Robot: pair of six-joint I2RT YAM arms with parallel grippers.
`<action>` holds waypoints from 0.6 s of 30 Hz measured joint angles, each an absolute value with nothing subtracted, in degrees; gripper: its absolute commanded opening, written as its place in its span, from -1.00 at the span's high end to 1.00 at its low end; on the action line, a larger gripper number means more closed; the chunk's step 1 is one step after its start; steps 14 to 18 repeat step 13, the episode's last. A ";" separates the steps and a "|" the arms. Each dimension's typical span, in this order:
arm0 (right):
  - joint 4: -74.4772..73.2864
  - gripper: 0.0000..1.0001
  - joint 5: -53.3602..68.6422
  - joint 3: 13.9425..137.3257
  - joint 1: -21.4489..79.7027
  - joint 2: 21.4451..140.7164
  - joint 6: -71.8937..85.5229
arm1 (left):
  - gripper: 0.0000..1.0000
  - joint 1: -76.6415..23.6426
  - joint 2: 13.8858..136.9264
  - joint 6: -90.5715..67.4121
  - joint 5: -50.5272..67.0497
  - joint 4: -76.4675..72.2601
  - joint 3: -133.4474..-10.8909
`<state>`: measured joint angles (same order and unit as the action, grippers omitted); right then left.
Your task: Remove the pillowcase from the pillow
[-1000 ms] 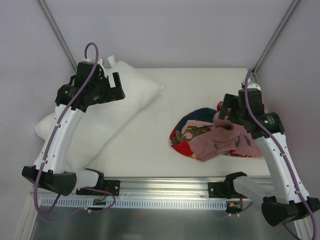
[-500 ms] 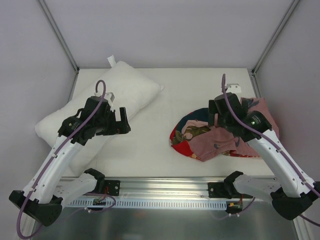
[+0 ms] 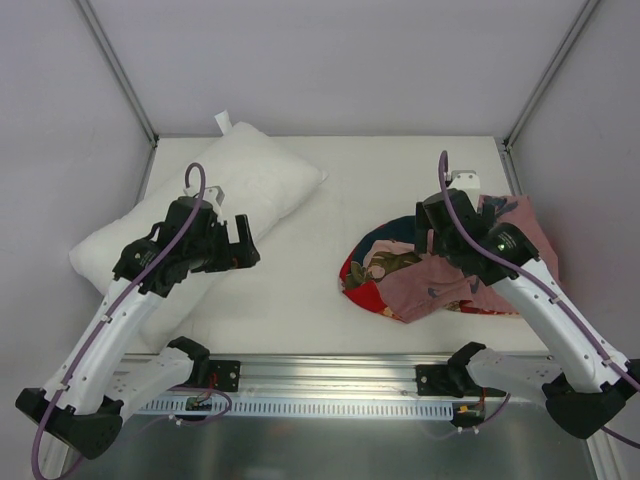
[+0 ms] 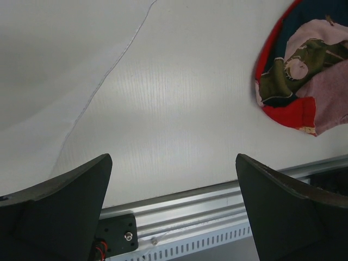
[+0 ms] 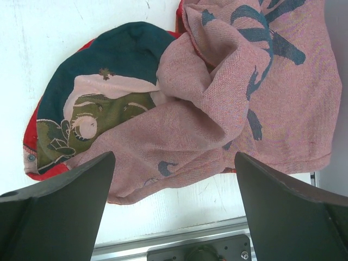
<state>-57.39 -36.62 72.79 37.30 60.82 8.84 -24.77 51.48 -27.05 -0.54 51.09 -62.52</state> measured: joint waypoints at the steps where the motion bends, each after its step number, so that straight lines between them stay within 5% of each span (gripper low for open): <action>1: -57.39 -0.93 -36.73 72.79 37.30 60.80 8.97 | -0.98 -24.77 51.55 -27.05 -0.60 51.03 -62.52; 18: -57.34 -0.93 -37.63 72.27 37.30 59.46 10.22 | -0.97 -24.77 51.99 -27.07 -2.20 49.87 -62.52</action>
